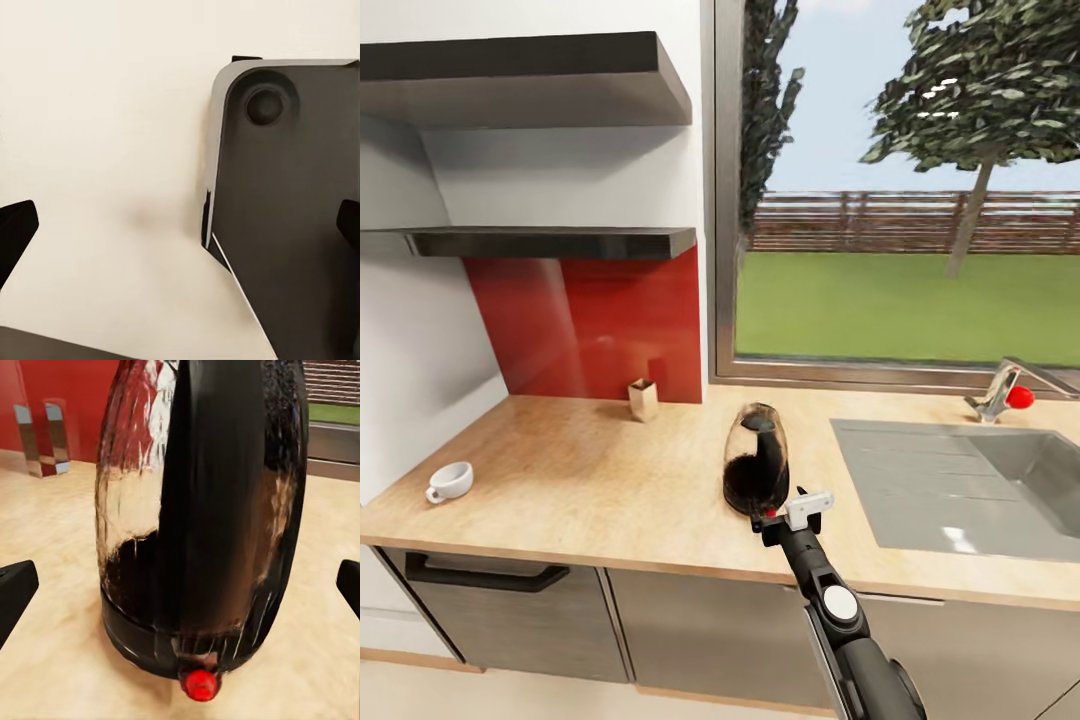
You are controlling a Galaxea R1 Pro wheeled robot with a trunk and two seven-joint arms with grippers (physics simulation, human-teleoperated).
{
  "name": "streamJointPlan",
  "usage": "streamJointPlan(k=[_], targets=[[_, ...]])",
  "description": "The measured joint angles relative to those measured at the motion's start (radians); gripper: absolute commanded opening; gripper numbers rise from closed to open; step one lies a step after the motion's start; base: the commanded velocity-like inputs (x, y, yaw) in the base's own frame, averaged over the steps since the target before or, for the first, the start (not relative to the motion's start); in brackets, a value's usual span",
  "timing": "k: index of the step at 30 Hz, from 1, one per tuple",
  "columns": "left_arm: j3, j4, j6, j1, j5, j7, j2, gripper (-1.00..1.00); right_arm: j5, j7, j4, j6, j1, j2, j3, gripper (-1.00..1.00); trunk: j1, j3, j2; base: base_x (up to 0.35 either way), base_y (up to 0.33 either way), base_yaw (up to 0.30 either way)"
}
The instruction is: Set up a coffee station on the kitchen countertop: keep the coffee maker on the countertop, move the bottle of coffee from the kitchen shelf to the counter next to the coffee maker, place a paper coffee filter on top of the coffee maker, put the saucer next to the coffee maker with the coffee cup on the saucer, and place the electric kettle next to the coffee maker.
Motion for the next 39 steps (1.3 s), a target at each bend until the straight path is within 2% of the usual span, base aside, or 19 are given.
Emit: streamJointPlan(k=[12, 19, 31, 32, 36, 39], targets=[[0.0, 0.0, 0.0, 0.001, 0.0, 0.0, 0.0, 1.0, -0.001, 0.0, -0.004, 0.0, 0.0, 0.0, 0.0, 1.0, 0.0, 0.0, 0.0, 0.049, 0.0, 0.0], [0.0, 0.0, 0.001, 0.001, 0.0, 0.0, 0.0, 1.0, -0.001, 0.0, -0.005, 0.0, 0.0, 0.0, 0.0, 1.0, 0.0, 0.0, 0.0, 0.175, 0.0, 0.0], [0.0, 0.0, 0.001, 0.001, 0.0, 0.0, 0.0, 1.0, -0.002, 0.0, -0.004, 0.0, 0.0, 0.0, 0.0, 1.0, 0.0, 0.0, 0.0, 0.017, 0.0, 0.0], [0.0, 0.0, 0.001, 0.001, 0.0, 0.0, 0.0, 1.0, -0.002, 0.0, -0.005, 0.0, 0.0, 0.0, 0.0, -1.0, 0.0, 0.0, 0.0, 0.0, 0.0, 0.0], [0.0, 0.0, 0.001, 0.002, 0.0, 0.0, 0.0, 1.0, 0.0, -0.001, -0.007, 0.0, 0.0, 0.0, 0.0, -1.0, 0.0, 0.0, 0.0, 0.0, 0.0, 0.0], [0.0, 0.0, 0.001, 0.001, 0.0, 0.0, 0.0, 1.0, -0.016, -0.002, -0.008, 0.0, 0.0, 0.0, -0.001, -1.0, 0.0, 0.0, 0.0, 0.0, 0.0, 0.0]])
